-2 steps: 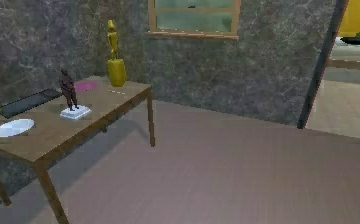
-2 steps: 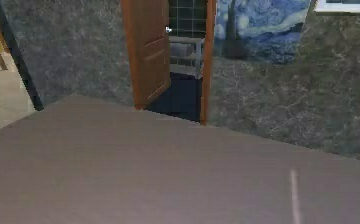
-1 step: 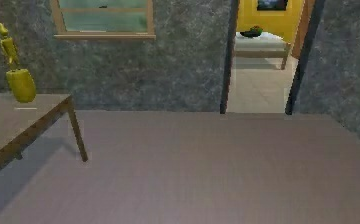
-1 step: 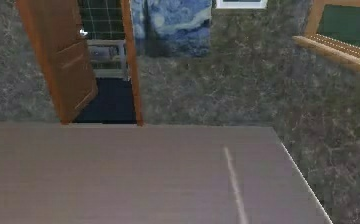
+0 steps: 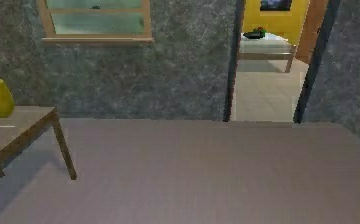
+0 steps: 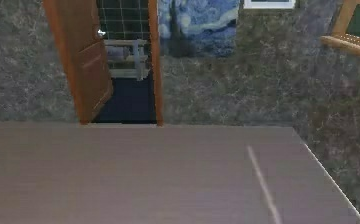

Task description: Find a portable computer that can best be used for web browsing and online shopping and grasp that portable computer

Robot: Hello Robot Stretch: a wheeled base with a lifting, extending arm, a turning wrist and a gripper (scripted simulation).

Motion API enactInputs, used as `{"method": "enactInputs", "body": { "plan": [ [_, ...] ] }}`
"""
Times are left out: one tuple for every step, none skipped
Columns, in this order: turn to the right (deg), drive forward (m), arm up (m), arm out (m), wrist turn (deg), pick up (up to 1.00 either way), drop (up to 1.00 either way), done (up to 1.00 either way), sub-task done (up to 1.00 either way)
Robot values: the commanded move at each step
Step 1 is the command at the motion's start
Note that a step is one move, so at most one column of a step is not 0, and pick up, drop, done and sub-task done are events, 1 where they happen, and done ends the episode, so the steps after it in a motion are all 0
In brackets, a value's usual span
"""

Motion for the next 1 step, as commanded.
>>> {"method": "enactInputs", "body": {
  "plan": [
    [-45.0,0.00,0.00,0.00,0.0,0.00,0.00,0.00,0.00]
  ]
}}
